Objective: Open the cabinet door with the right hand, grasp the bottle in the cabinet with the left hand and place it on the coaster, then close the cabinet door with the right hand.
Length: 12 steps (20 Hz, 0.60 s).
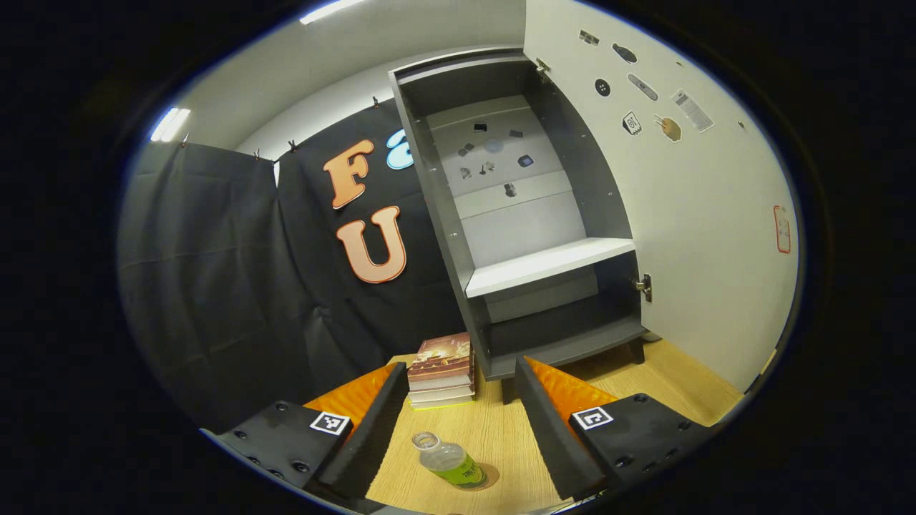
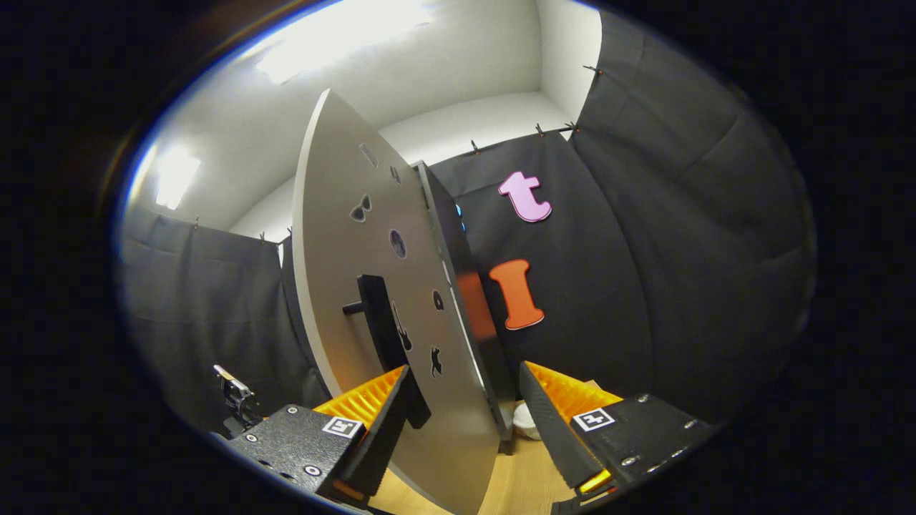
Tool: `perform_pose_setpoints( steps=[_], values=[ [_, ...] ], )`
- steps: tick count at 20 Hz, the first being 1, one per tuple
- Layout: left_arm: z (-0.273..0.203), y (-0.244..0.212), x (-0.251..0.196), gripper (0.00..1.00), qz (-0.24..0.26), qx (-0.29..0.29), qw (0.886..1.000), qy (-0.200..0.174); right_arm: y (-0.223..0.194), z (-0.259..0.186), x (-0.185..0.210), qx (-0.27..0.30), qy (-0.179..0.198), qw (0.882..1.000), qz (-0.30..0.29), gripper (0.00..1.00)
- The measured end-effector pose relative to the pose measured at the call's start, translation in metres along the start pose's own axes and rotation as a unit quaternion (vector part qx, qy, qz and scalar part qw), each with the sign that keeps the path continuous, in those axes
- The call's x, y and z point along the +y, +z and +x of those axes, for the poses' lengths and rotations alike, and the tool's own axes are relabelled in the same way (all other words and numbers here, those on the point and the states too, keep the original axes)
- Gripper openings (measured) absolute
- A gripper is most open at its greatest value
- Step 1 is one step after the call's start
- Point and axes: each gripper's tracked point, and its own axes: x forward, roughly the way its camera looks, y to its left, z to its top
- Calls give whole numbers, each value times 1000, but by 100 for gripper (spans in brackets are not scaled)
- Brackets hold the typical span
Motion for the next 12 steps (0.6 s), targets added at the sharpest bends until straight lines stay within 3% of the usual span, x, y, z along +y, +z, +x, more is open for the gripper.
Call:
perform_pose_setpoints(
  steps=[1,12],
  values=[
    [1,1,1,97,-1,1,1000,2,0,1,2,2,7,1000,-4,91],
    [10,33,28,97,-43,-15,998,35,-16,16,53,34,88,995,-15,90]
  ],
)
